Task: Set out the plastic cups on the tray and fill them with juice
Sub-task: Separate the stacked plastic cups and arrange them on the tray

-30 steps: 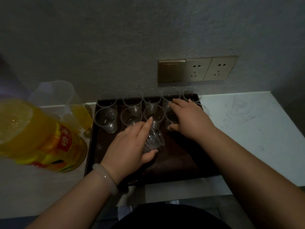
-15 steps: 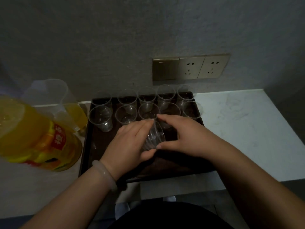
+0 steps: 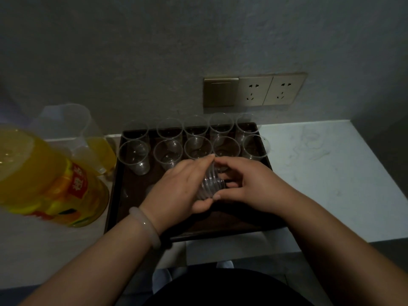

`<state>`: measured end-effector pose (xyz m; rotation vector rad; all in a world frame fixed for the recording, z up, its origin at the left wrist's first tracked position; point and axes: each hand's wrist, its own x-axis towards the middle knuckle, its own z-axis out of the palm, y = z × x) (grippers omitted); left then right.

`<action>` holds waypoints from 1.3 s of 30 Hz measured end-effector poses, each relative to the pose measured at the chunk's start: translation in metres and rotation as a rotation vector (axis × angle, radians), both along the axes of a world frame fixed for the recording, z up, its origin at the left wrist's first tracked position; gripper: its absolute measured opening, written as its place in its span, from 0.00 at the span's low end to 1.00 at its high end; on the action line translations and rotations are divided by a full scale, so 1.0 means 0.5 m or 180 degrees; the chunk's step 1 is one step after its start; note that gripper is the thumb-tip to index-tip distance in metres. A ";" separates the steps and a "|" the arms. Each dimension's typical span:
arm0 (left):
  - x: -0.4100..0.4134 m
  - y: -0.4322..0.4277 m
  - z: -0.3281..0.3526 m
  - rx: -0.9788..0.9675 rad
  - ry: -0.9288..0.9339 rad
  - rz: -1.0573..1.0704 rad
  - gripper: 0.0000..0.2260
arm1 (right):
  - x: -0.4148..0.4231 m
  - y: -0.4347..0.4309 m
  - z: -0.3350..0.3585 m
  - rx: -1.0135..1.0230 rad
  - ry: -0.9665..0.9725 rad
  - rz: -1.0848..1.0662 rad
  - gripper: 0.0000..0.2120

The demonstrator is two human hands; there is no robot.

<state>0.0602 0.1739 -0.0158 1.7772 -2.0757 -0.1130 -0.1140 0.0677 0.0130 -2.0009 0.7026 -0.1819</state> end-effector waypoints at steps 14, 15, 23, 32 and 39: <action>0.023 0.014 -0.016 0.0132 -0.0526 0.0213 0.34 | -0.044 -0.020 0.040 -0.1084 0.0705 -0.0323 0.39; 0.022 0.015 -0.017 0.0161 -0.0566 0.0246 0.35 | -0.050 -0.022 0.047 -0.1269 0.0869 -0.0327 0.39; -0.006 0.000 -0.009 0.0175 -0.0580 0.0190 0.36 | -0.059 -0.018 0.023 -0.1993 0.1883 -0.0387 0.36; -0.016 -0.005 -0.003 0.0155 -0.0482 0.0200 0.36 | -0.067 -0.028 0.000 -0.2074 0.1909 -0.0511 0.29; -0.018 0.000 -0.001 0.0162 -0.0511 0.0237 0.37 | -0.072 -0.034 -0.007 -0.2026 0.1819 -0.0667 0.28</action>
